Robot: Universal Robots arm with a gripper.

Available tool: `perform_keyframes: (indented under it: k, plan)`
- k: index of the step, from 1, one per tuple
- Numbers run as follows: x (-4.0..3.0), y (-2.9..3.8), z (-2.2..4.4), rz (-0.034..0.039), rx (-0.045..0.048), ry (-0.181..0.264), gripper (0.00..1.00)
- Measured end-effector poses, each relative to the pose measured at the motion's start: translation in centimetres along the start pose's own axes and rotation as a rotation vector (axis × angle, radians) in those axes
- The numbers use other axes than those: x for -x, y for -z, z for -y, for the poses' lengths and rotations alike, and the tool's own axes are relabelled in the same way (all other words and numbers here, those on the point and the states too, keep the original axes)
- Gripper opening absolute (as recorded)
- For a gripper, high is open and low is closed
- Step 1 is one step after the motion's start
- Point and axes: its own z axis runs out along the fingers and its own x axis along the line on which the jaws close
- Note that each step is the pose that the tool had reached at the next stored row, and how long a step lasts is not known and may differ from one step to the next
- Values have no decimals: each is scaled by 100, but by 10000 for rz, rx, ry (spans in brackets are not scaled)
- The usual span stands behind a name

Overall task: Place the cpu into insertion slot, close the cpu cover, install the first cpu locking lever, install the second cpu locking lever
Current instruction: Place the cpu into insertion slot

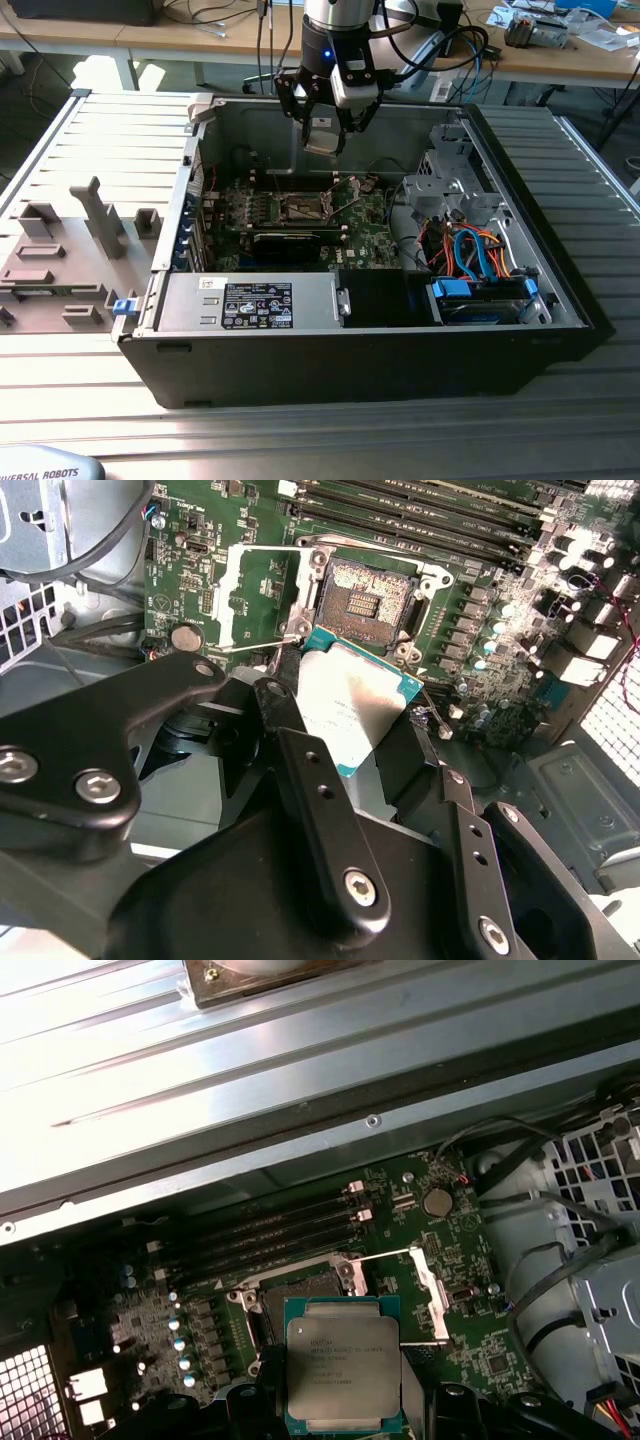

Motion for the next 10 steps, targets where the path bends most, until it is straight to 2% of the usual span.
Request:
perform_keyframes:
  k: [10]
  plan:
    - [0, 0, 0, 6, 2, -104, 54]
